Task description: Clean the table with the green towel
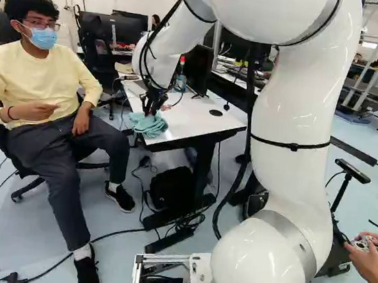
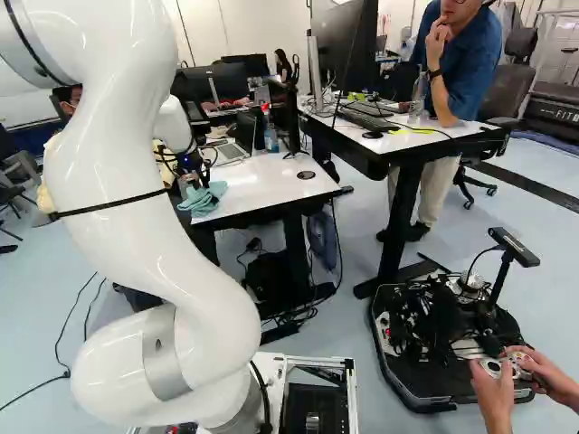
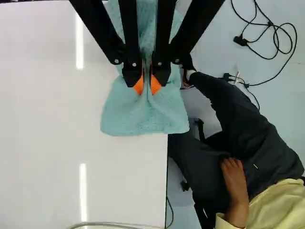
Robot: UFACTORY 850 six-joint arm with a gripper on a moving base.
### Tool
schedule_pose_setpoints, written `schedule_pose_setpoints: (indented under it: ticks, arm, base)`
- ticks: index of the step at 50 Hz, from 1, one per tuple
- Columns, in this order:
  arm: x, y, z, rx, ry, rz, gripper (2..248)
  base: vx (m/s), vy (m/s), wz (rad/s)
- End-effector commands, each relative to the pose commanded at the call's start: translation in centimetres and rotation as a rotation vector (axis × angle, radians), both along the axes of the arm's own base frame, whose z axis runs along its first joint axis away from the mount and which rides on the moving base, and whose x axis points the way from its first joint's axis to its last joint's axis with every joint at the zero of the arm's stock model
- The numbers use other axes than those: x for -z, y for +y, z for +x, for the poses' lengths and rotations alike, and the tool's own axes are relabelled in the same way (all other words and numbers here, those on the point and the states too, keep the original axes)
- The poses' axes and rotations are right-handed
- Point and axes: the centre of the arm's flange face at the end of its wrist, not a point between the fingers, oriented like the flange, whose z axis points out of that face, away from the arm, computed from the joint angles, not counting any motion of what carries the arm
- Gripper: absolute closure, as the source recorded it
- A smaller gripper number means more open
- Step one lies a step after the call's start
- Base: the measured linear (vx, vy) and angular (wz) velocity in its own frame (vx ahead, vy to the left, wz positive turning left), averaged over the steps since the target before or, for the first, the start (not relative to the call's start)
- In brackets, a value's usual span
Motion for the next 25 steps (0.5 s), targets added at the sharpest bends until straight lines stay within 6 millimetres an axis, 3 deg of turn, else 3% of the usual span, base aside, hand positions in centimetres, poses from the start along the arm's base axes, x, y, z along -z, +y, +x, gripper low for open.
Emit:
schedule_pose_setpoints:
  ticks: [25]
  arm:
    - [0.08,-0.06,-0.16,-0.001,0.020,-0.008,211]
  base:
    - [0.000,0.000,0.000]
